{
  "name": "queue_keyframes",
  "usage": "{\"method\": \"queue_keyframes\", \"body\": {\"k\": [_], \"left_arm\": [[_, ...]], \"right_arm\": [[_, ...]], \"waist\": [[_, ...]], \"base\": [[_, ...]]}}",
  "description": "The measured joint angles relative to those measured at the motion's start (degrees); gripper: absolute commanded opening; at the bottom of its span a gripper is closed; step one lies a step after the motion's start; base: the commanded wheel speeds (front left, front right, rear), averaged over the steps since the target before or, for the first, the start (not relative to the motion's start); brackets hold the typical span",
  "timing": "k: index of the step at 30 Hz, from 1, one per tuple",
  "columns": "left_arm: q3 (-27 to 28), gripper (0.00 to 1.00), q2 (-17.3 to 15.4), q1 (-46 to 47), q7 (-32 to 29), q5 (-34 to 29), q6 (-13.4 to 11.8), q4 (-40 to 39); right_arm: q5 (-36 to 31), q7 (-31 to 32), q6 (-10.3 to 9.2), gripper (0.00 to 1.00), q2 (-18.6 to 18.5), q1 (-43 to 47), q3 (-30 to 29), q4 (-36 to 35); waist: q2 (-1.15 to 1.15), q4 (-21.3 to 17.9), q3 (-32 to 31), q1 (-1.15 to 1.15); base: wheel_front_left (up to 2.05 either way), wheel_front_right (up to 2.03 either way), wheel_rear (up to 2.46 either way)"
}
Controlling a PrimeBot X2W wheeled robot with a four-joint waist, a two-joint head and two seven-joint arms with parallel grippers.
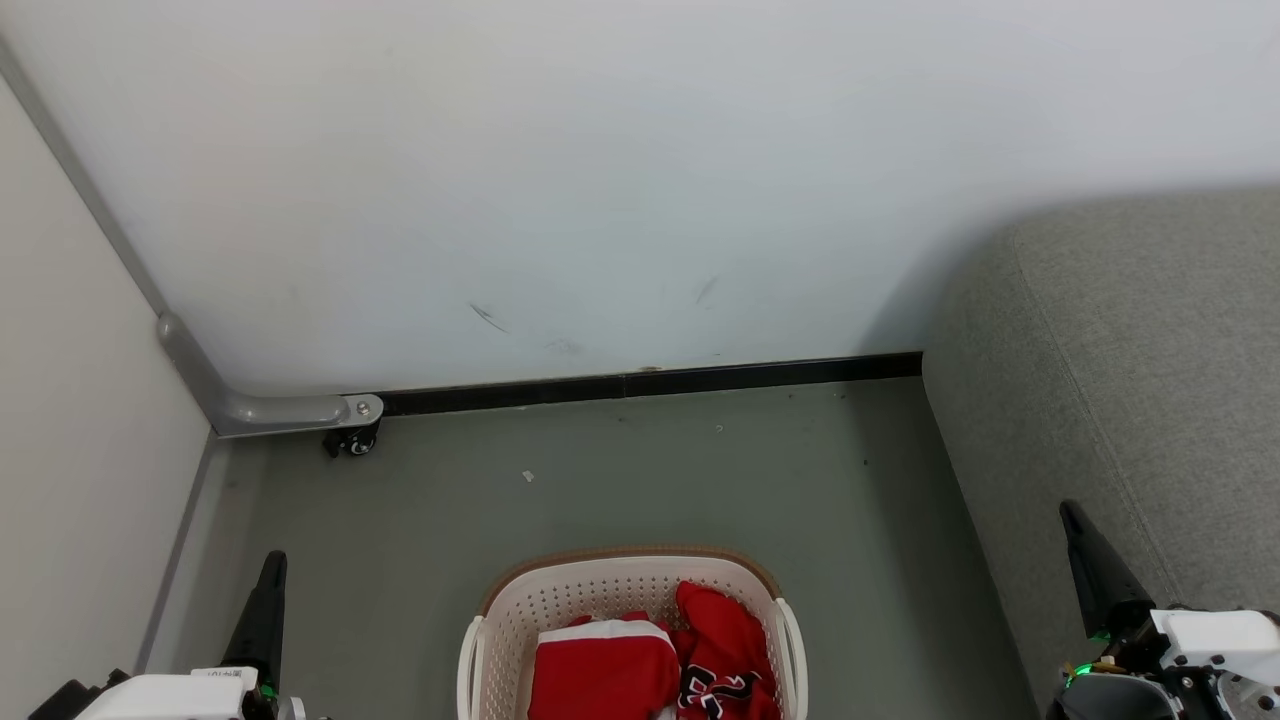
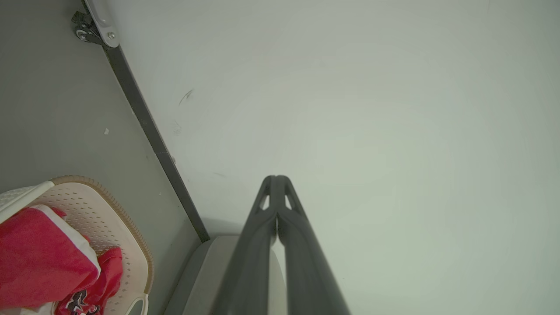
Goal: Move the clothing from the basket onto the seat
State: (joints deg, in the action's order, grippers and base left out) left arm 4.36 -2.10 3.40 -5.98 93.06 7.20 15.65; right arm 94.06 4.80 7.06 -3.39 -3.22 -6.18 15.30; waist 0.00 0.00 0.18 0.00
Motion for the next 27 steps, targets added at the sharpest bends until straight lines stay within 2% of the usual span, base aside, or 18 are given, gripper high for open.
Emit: {"method": "queue_keyframes", "body": {"k": [27], "left_arm": [[0.08,0.0,0.01,0.0,0.0,-0.26,0.0,0.0]], "right_arm": [[-0.08,0.01,0.0,0.0,0.02,0.0,-0.04,0.0]], "waist": [[0.0,0.0,0.0,0.0]], "base": [[0.0,0.0,0.0]]}}
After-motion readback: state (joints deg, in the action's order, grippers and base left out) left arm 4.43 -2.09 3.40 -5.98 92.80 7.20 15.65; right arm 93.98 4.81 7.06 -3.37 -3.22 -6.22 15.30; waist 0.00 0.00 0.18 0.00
